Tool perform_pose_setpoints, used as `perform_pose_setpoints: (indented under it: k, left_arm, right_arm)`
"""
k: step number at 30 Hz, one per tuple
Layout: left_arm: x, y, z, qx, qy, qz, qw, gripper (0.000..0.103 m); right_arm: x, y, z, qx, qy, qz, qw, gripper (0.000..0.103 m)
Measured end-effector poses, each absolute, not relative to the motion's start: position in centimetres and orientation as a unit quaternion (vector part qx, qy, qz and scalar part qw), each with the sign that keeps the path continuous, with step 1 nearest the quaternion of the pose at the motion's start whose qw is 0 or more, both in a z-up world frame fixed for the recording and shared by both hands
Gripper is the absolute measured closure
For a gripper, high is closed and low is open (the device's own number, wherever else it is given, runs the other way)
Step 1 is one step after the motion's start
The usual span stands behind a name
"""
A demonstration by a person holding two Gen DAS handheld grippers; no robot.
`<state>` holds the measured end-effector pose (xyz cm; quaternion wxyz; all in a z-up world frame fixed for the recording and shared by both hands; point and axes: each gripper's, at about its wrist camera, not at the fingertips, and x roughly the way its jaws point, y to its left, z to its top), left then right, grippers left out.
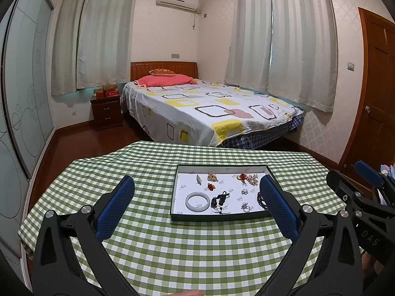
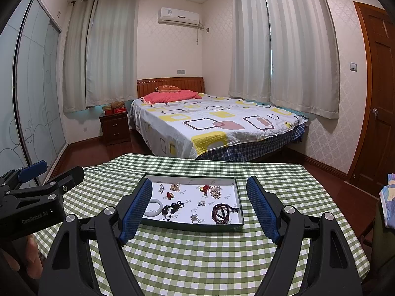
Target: Organize jewelry
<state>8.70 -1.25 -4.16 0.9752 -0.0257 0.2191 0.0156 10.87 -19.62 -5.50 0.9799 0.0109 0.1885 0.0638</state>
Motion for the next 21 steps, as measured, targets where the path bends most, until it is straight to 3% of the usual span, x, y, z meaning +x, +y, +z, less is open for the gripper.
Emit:
perform_pose_setpoints:
  k: [21]
  left_arm:
    - [9.22, -1.13, -4.91, -0.018, 0.221, 0.011, 0.975, 0.004]
  right_arm:
    - [10.97, -19.59, -5.64, 0.008, 0.197, 0.063, 0.978, 0.027]
